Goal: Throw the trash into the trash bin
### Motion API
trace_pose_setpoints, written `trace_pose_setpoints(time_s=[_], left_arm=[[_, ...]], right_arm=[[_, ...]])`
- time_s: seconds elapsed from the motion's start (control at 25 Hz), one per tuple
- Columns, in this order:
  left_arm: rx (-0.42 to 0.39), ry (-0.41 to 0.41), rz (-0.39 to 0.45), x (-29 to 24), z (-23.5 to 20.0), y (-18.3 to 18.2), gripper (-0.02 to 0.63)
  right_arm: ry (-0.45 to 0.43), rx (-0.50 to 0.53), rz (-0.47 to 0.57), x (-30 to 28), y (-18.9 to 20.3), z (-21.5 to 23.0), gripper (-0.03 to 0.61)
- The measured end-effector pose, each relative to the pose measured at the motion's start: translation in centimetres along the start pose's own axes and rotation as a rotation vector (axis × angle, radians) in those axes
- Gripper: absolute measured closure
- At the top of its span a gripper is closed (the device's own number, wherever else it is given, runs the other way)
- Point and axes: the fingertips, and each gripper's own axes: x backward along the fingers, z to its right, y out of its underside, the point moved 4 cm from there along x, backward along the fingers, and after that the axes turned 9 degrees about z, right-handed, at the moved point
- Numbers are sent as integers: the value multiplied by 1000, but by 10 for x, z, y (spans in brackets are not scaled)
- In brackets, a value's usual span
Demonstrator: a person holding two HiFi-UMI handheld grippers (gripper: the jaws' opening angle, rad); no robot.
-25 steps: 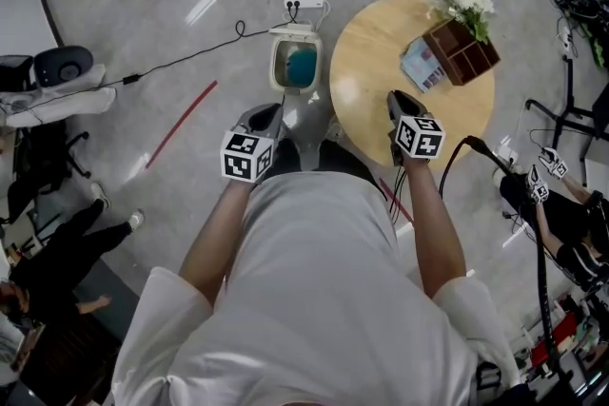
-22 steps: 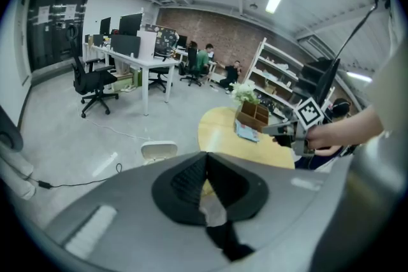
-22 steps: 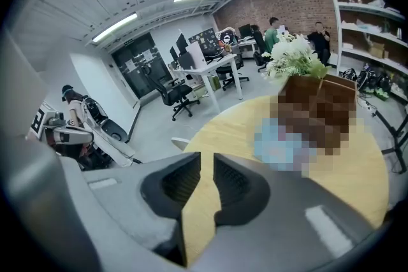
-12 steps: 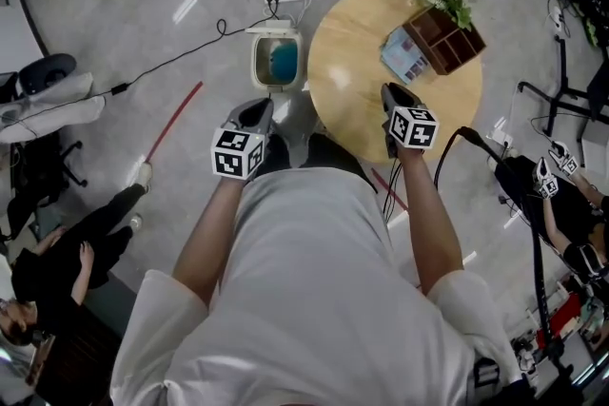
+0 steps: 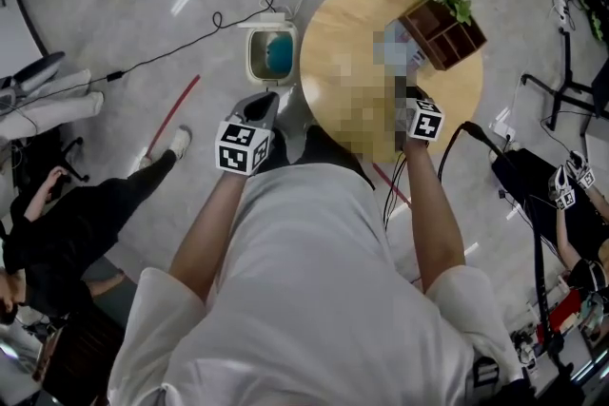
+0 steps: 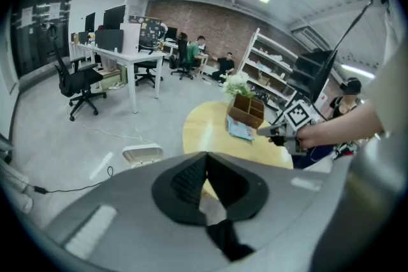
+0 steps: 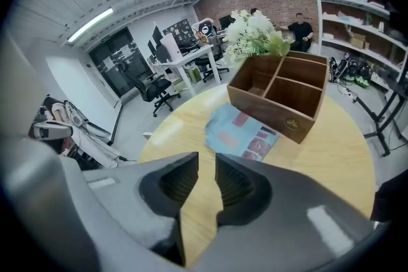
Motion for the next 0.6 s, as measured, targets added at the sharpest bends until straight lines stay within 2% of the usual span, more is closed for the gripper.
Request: trace_pose_setpoints(time_s=[0.32,0.6], left_arm=[[-2,5,-34,-12,10,2,611],[5,4,-53,-24,14,1,609]], right_arm=[[89,-68,-33,-12,8,38,476],[142,-111,-95,-25,17,59,433]])
